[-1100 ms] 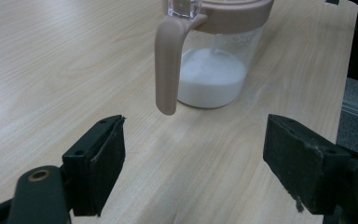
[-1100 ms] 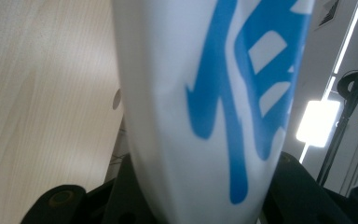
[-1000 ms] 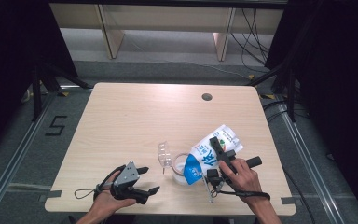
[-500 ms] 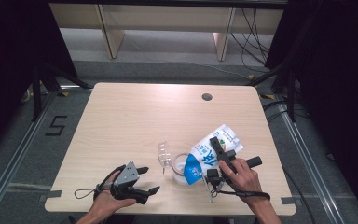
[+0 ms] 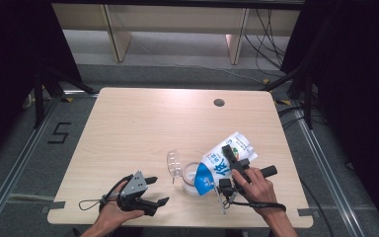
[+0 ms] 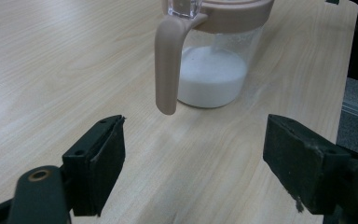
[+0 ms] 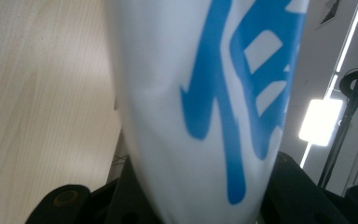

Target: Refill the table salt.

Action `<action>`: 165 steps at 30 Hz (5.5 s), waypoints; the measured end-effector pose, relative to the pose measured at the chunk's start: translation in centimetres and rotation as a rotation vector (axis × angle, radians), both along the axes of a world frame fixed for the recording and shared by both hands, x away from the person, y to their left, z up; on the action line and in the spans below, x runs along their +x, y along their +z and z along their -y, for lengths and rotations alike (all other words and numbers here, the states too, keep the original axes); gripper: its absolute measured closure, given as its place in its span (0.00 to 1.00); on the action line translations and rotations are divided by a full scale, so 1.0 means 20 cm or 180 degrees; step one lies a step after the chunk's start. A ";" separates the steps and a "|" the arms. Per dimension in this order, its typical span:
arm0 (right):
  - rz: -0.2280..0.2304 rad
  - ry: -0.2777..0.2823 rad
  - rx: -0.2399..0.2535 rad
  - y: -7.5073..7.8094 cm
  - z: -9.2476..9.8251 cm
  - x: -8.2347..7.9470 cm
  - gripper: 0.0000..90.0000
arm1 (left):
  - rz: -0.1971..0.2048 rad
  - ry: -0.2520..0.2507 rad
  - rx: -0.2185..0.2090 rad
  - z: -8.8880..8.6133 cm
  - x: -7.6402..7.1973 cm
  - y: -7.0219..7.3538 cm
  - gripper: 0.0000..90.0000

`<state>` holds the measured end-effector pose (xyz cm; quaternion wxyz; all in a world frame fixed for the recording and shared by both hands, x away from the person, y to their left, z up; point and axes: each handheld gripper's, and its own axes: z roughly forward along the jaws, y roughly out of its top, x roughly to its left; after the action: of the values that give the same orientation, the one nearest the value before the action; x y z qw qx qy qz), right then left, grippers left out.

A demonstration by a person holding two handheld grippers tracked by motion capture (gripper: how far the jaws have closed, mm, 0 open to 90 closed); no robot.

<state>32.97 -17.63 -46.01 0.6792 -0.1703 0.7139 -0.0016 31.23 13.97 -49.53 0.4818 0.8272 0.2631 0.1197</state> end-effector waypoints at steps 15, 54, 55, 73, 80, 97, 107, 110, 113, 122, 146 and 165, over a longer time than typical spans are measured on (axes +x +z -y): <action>0.0009 -0.0004 -0.0022 0.01 0.00 0.00 0.78 | -0.0020 0.0010 -0.0013 0.00 0.00 0.00 0.23; 0.0067 0.0038 -0.0161 0.01 -0.02 0.00 0.80 | -0.0019 0.0015 -0.0015 0.00 0.00 0.00 0.23; 0.0050 0.0015 -0.0118 0.01 -0.01 0.00 0.80 | -0.0017 0.0014 -0.0014 0.00 0.00 0.00 0.23; 0.0068 0.0014 -0.0123 0.01 -0.01 0.00 0.80 | -0.0004 0.0002 -0.0026 0.00 0.00 0.00 0.23; 0.0076 0.0017 -0.0146 0.01 -0.02 0.00 0.81 | 0.0005 0.0000 0.0000 0.00 0.00 0.00 0.23; 0.0028 -0.0057 -0.0356 0.04 -0.03 -0.01 0.82 | -0.0030 0.0018 -0.0048 0.00 0.00 0.00 0.23; 0.0112 0.0040 -0.0277 0.03 -0.02 0.00 0.83 | -0.0024 -0.0007 -0.0035 0.00 0.00 0.00 0.23; 0.0077 0.0007 -0.0220 0.02 -0.01 0.00 0.83 | -0.0032 -0.0005 -0.0064 0.00 0.00 0.00 0.23; 0.0093 0.0016 -0.0259 0.03 -0.02 0.00 0.83 | -0.0037 -0.0002 -0.0069 0.00 0.00 0.00 0.23; 0.0060 -0.0027 -0.0151 0.02 -0.01 0.00 0.83 | -0.0031 0.0020 -0.0049 0.00 0.00 0.00 0.23; 0.0091 0.0026 -0.0239 0.04 -0.02 0.00 0.85 | -0.0032 0.0019 -0.0047 0.00 0.00 0.00 0.23; -0.0031 -0.0063 0.0042 0.02 -0.01 -0.01 0.85 | -0.0033 0.0021 -0.0050 0.00 0.00 0.00 0.23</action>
<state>32.86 -17.45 -45.68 0.6768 -0.1588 0.7188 -0.0027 31.15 13.92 -49.55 0.4866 0.8231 0.2693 0.1149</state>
